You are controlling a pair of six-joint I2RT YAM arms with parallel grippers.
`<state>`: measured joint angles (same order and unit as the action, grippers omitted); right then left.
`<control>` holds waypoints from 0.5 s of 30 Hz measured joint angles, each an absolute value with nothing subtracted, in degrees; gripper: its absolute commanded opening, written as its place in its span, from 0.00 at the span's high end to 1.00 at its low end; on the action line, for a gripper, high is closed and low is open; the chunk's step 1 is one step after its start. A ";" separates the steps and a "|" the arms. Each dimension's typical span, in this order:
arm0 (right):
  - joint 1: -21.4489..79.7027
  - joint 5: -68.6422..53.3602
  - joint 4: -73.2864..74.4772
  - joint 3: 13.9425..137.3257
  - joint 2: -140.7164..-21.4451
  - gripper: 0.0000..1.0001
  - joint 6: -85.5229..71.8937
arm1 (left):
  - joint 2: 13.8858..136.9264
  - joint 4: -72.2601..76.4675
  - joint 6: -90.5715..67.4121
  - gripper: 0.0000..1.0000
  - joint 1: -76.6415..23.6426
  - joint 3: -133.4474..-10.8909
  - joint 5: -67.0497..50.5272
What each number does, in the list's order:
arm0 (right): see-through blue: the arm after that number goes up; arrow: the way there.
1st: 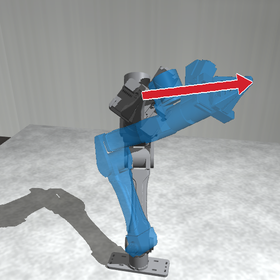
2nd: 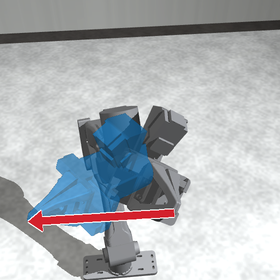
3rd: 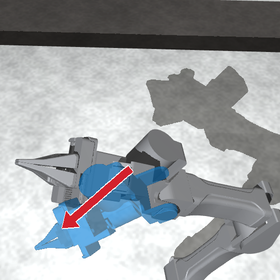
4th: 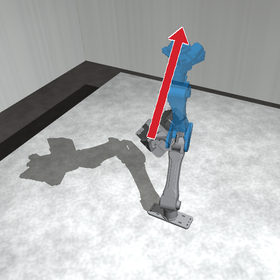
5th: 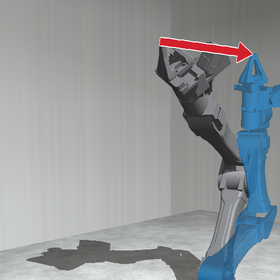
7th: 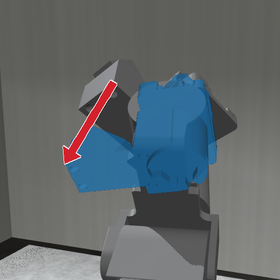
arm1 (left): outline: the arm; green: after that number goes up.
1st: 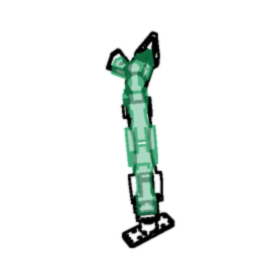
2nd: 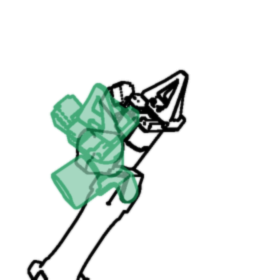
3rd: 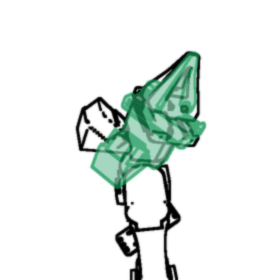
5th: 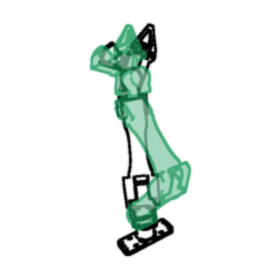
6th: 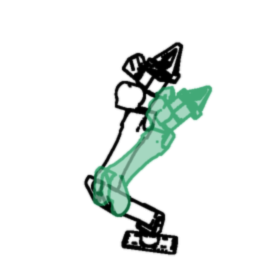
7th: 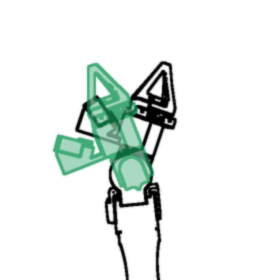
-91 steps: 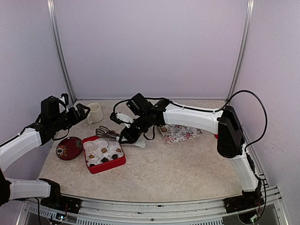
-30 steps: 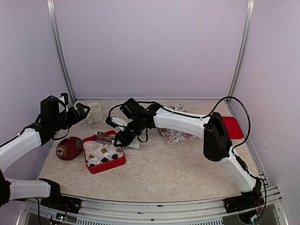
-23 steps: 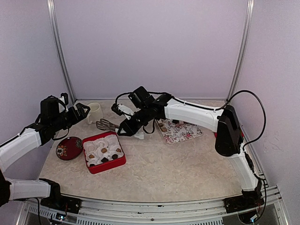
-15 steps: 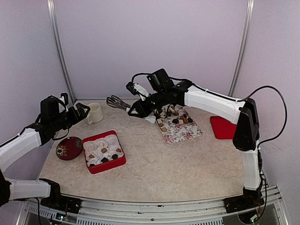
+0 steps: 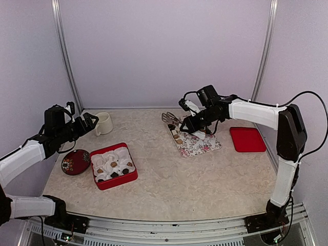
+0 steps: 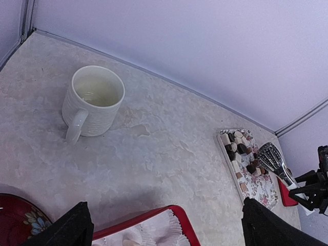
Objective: Pack the chocolate
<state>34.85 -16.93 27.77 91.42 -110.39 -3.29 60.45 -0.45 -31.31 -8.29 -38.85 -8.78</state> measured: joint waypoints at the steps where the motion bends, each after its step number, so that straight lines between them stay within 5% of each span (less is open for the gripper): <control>1: 33.78 -16.58 27.53 89.89 -109.71 0.64 -3.29 | 60.45 -0.45 -31.31 0.01 -8.29 -38.85 -8.78; 15: 25.47 -15.46 26.81 80.36 -107.66 0.63 -0.38 | 61.28 -0.43 -31.31 0.01 -8.40 -38.87 -8.78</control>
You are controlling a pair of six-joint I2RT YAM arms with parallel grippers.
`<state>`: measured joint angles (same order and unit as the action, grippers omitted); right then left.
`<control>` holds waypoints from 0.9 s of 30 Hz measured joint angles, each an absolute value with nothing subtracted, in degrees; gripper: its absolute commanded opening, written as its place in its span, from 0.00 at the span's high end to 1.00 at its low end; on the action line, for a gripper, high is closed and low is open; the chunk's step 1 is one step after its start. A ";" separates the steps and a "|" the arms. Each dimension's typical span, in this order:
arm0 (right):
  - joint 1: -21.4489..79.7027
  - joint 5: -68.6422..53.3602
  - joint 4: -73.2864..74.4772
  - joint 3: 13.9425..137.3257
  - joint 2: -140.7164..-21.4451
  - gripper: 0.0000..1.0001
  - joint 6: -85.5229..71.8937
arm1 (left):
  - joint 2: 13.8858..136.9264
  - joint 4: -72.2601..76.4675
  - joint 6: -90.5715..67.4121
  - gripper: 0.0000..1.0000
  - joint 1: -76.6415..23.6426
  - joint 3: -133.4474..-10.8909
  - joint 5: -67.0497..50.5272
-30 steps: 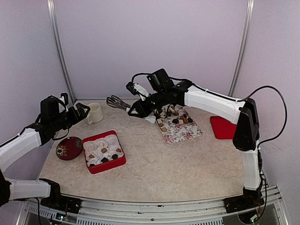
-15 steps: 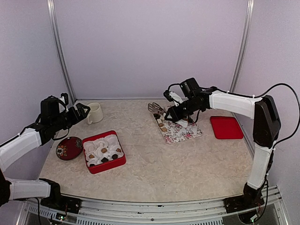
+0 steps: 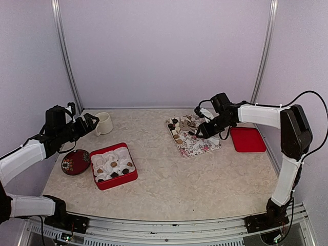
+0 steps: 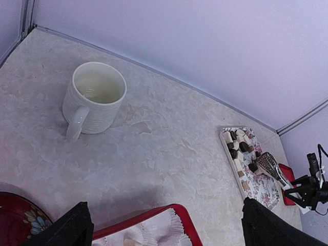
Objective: Pack the chocolate
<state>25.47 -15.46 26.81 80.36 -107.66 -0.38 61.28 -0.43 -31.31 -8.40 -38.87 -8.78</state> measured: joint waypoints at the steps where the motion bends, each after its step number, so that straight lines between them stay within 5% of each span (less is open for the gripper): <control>1: 25.19 -15.64 26.68 80.09 -107.66 0.63 0.19 | 61.36 -0.43 -31.29 0.01 -8.40 -38.87 -8.78; 27: 23.46 -19.00 26.94 85.60 -114.72 0.61 6.13 | 62.00 -0.40 -31.29 0.01 -8.45 -38.94 -8.75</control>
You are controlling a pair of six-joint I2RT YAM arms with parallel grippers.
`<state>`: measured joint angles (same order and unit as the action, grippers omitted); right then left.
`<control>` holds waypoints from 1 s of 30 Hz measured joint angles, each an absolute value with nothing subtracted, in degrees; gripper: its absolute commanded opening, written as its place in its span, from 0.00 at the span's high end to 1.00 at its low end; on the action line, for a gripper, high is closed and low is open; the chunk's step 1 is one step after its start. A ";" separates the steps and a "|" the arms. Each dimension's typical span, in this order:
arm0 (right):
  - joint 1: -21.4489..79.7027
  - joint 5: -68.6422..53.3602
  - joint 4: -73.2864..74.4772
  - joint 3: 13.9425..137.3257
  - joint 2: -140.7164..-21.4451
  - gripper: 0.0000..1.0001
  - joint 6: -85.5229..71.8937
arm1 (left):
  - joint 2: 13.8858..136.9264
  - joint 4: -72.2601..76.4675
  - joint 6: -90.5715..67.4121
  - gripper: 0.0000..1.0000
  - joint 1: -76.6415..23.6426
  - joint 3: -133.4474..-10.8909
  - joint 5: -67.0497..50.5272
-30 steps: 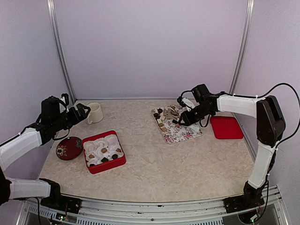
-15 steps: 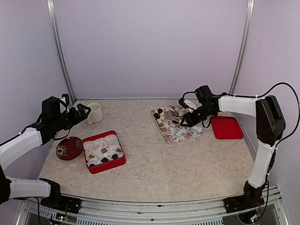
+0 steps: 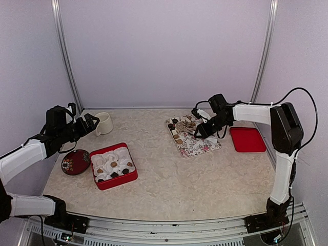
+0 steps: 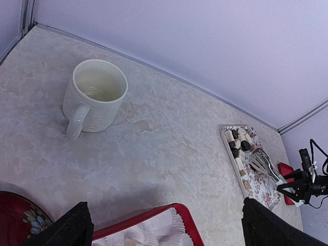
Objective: Pack the chocolate
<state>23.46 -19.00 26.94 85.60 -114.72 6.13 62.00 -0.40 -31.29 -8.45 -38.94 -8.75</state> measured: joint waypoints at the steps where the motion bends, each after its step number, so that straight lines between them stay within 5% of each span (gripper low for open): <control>1: 23.46 -18.96 27.05 85.89 -115.13 0.61 6.28 | 62.02 -0.40 -31.29 0.01 -8.45 -38.94 -8.75; 30: 23.46 -17.37 29.26 93.86 -123.61 0.62 8.14 | 62.33 -0.40 -31.27 0.01 -8.45 -38.94 -8.73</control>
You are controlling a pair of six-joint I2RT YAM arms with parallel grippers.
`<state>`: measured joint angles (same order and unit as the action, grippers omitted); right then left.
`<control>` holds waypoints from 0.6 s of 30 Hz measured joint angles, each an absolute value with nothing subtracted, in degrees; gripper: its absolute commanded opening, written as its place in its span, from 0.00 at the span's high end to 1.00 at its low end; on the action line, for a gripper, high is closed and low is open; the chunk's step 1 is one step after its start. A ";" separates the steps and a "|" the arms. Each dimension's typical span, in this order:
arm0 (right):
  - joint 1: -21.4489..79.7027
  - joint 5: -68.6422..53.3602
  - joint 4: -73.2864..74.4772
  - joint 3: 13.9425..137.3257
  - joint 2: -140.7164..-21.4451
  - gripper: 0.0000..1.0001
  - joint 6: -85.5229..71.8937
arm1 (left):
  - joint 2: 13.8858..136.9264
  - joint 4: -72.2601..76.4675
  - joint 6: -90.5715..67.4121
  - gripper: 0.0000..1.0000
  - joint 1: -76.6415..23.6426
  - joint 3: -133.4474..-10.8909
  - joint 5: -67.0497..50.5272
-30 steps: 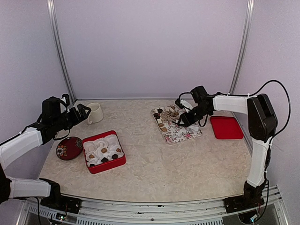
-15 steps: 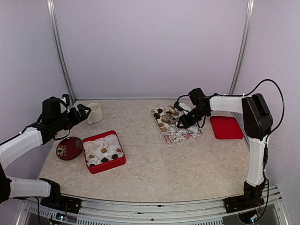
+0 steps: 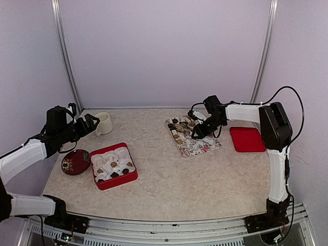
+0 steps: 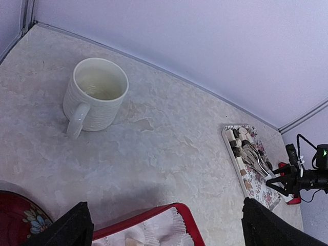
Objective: Pack the chocolate
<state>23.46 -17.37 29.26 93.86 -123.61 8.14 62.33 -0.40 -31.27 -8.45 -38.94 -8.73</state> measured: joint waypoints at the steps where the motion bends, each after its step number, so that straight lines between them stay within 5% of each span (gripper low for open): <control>1: 23.46 -17.37 29.32 94.24 -123.87 0.63 8.16 | 62.35 -0.40 -31.27 0.01 -8.45 -38.94 -8.73; 18: 23.46 -16.27 30.20 89.43 -118.08 0.72 8.19 | 62.74 -0.36 -31.29 0.01 -8.45 -38.94 -8.75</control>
